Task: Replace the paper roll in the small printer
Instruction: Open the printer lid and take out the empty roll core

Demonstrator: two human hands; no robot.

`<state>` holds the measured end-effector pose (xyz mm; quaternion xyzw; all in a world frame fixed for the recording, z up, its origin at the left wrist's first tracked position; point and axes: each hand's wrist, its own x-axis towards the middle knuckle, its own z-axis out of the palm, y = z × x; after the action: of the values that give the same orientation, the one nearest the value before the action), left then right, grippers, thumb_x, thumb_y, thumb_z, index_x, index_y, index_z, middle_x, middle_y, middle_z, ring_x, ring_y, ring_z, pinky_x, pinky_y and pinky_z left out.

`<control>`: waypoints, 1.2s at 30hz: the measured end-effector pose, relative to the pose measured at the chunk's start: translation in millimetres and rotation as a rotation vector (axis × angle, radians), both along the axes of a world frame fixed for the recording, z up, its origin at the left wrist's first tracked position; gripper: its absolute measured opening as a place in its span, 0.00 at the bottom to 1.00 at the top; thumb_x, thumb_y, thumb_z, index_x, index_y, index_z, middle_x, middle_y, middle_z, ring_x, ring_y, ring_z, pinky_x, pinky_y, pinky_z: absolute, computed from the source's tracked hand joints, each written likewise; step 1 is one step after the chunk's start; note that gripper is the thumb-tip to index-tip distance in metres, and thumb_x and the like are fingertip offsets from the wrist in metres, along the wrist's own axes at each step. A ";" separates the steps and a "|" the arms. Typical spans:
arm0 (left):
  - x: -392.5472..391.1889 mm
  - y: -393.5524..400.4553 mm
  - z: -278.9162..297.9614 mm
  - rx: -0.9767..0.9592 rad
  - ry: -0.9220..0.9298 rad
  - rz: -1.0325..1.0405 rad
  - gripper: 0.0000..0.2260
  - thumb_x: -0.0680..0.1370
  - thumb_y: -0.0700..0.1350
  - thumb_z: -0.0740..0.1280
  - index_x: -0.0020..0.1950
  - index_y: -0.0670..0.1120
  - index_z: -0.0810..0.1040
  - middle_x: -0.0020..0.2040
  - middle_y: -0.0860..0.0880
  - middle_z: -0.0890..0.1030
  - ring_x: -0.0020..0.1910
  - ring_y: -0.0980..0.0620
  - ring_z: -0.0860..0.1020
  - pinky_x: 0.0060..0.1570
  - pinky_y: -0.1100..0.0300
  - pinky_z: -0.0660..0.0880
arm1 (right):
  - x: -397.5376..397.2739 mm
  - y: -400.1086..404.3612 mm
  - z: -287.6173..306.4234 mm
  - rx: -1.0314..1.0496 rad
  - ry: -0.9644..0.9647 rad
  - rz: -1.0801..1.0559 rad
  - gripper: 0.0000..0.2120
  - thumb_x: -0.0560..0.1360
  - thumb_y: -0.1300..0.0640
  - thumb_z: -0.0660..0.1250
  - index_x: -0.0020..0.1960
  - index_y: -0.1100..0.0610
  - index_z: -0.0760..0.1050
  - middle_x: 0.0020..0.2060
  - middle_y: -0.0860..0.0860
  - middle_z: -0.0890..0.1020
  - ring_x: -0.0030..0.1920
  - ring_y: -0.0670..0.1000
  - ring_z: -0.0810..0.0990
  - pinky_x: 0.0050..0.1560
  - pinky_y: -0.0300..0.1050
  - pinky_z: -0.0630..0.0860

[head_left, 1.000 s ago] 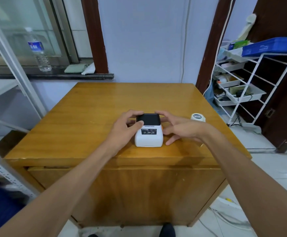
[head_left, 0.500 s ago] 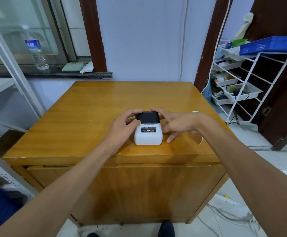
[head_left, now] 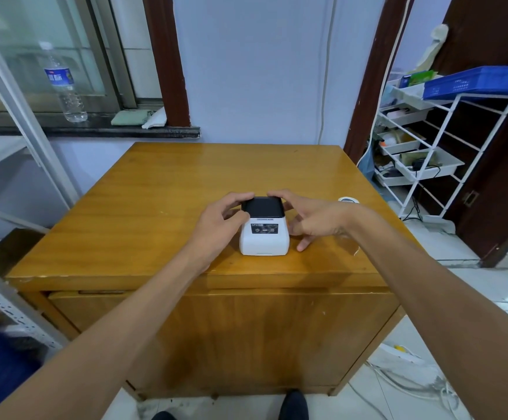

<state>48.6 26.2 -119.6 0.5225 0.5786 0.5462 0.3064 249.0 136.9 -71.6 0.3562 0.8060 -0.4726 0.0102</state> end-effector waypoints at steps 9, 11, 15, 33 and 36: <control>-0.9 -0.4 0.1 0.011 -0.011 -0.004 0.17 0.83 0.39 0.65 0.69 0.53 0.81 0.67 0.56 0.82 0.67 0.61 0.77 0.53 0.75 0.74 | -2.8 -2.2 -2.1 0.071 -0.019 0.001 0.43 0.83 0.65 0.66 0.83 0.36 0.47 0.77 0.50 0.65 0.61 0.56 0.84 0.54 0.52 0.87; -0.6 -0.7 1.2 0.010 -0.009 -0.001 0.17 0.82 0.38 0.65 0.69 0.53 0.82 0.66 0.56 0.82 0.65 0.63 0.77 0.53 0.76 0.73 | -1.0 -3.4 -2.6 0.057 0.004 -0.015 0.43 0.83 0.66 0.66 0.84 0.37 0.48 0.75 0.49 0.66 0.61 0.56 0.84 0.53 0.50 0.87; 0.4 -1.0 2.9 0.006 0.004 0.010 0.18 0.82 0.39 0.65 0.68 0.54 0.82 0.65 0.59 0.83 0.65 0.65 0.78 0.56 0.73 0.74 | 4.9 -6.0 -12.0 -0.073 0.191 -0.160 0.41 0.79 0.70 0.62 0.83 0.39 0.57 0.73 0.48 0.72 0.61 0.54 0.82 0.49 0.45 0.86; 3.5 -5.4 4.6 -0.114 0.046 0.036 0.39 0.77 0.53 0.76 0.82 0.60 0.58 0.76 0.51 0.75 0.71 0.53 0.74 0.63 0.61 0.71 | -1.2 -30.1 -36.6 0.163 0.390 -0.405 0.33 0.79 0.41 0.72 0.81 0.40 0.64 0.69 0.43 0.75 0.53 0.46 0.84 0.36 0.38 0.83; 3.7 -4.5 3.3 -0.140 0.108 0.016 0.47 0.73 0.55 0.79 0.84 0.60 0.53 0.78 0.51 0.73 0.74 0.51 0.72 0.71 0.54 0.71 | -3.6 -30.6 -40.9 0.260 0.382 -0.439 0.32 0.78 0.41 0.72 0.79 0.41 0.67 0.68 0.43 0.77 0.48 0.49 0.86 0.33 0.40 0.83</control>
<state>52.3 21.7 -116.3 0.5239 0.6352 0.4777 0.3064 245.4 106.4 -112.5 0.4247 0.7508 -0.4150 -0.2894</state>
